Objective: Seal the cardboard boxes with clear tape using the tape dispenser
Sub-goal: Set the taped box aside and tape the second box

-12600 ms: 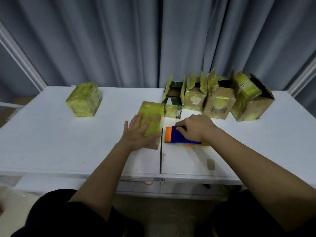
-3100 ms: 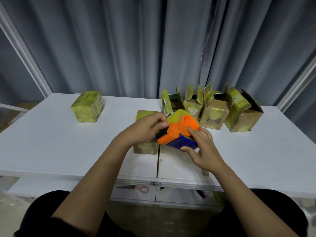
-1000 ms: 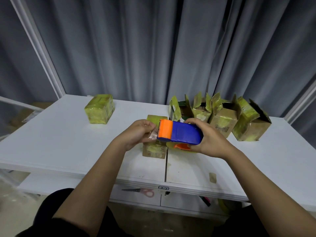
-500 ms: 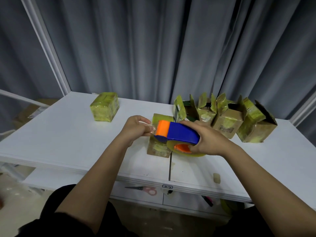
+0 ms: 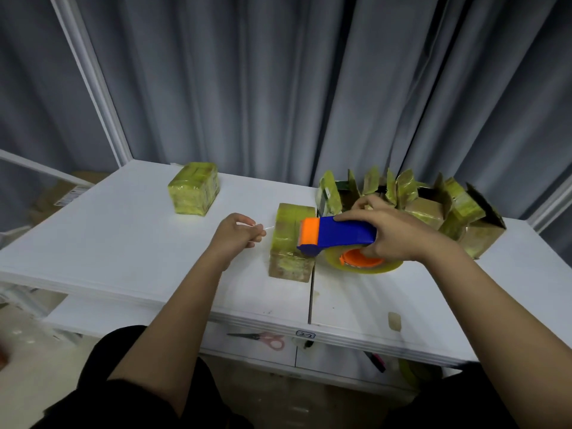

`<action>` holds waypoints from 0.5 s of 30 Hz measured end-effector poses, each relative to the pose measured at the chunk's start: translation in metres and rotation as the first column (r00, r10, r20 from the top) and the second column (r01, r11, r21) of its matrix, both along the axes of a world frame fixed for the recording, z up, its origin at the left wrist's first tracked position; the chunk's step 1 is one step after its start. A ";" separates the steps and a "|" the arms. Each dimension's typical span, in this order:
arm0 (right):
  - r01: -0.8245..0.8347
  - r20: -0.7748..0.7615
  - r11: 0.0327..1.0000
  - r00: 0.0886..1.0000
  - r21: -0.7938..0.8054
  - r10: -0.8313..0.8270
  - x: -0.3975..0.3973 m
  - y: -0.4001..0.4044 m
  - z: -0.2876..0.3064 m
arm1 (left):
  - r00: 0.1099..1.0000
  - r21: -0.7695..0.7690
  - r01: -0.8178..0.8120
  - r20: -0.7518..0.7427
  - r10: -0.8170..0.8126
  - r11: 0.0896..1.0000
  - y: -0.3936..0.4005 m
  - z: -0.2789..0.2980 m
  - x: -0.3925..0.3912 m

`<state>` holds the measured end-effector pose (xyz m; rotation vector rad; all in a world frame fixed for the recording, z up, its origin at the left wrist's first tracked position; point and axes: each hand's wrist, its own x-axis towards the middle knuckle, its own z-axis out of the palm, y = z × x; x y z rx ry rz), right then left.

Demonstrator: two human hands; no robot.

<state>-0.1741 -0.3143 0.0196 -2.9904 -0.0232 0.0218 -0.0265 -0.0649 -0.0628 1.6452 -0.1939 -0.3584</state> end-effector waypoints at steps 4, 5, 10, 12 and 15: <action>0.003 -0.024 0.985 1.000 -0.170 -0.007 0.013 0.008 -0.002 | 0.998 -0.032 -0.060 0.017 0.060 0.998 -0.008 -0.022 -0.008; 0.004 -0.023 0.983 1.000 -0.186 -0.009 0.017 0.010 -0.002 | 0.996 -0.029 -0.085 0.018 0.085 0.996 -0.009 -0.026 -0.008; -0.028 -0.049 0.978 0.999 -0.208 0.018 0.031 0.017 0.000 | 0.993 -0.006 -0.115 0.001 0.115 0.993 -0.008 -0.037 0.003; -0.039 -0.061 0.977 0.998 -0.212 0.027 0.033 0.018 0.000 | 0.994 0.003 -0.106 -0.011 0.106 0.994 -0.007 -0.039 0.005; -0.043 -0.071 0.978 0.997 -0.206 0.029 0.034 0.021 0.001 | 0.993 0.006 -0.114 -0.026 0.114 0.994 -0.008 -0.042 0.008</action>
